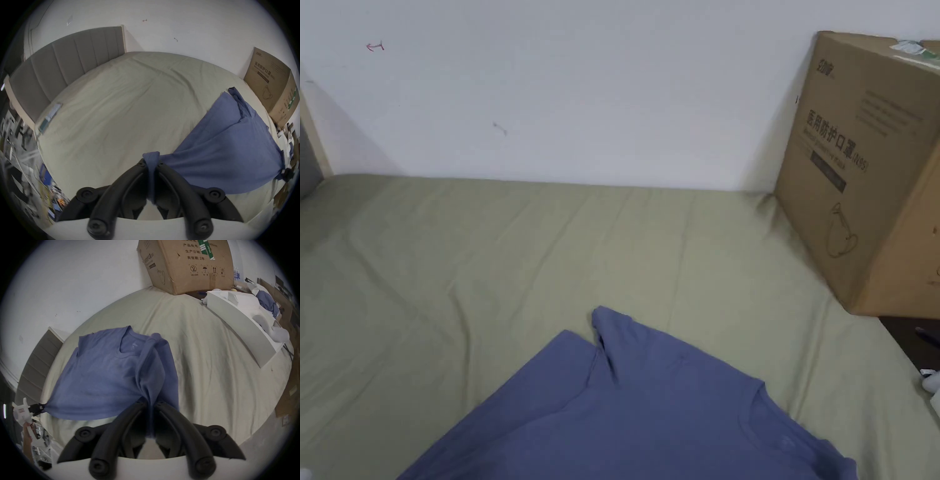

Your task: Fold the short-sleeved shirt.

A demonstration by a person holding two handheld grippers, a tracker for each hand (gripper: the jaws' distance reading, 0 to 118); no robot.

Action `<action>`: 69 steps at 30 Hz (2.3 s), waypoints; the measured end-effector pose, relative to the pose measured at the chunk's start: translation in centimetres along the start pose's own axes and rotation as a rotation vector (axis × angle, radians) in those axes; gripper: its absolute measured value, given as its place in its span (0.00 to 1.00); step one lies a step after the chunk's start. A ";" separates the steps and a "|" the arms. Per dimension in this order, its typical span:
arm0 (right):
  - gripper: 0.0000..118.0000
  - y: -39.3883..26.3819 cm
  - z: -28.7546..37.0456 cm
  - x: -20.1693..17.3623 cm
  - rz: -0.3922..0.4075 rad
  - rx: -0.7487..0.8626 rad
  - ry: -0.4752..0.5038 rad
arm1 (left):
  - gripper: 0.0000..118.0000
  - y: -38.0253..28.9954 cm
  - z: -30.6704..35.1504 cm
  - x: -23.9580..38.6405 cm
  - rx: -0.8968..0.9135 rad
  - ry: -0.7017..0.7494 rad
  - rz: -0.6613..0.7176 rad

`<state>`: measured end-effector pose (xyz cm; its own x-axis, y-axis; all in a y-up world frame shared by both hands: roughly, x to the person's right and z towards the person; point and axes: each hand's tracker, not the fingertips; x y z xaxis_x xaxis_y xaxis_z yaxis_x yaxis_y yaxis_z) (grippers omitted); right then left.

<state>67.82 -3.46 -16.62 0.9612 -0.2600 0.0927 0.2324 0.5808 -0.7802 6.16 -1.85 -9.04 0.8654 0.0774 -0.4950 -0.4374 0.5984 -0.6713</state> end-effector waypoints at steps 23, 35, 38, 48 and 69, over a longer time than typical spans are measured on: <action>0.00 -3.1 7.6 -15.9 0.362 0.153 0.313 | 0.00 -8.1 7.7 -0.9 -0.012 -0.044 0.142; 0.00 -3.6 4.6 -18.3 0.439 0.015 0.275 | 0.86 -0.1 0.3 -5.3 0.030 -0.086 0.161; 0.00 -3.5 3.6 -18.4 0.447 -0.008 0.255 | 0.84 0.2 -2.1 -4.1 -0.058 -0.082 0.112; 0.00 -2.9 2.0 -18.7 0.492 -0.051 0.208 | 0.03 -1.3 -1.2 -0.9 -0.021 -0.023 -0.114; 0.94 21.5 -19.8 -22.2 0.506 -0.133 0.129 | 0.02 -0.5 0.0 -1.4 -0.044 -0.039 0.012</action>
<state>48.53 -0.45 -47.68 0.9203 -0.0705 -0.3848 -0.2836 0.5574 -0.7803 5.16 -2.26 -8.06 0.8686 0.1162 -0.4817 -0.4576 0.5613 -0.6896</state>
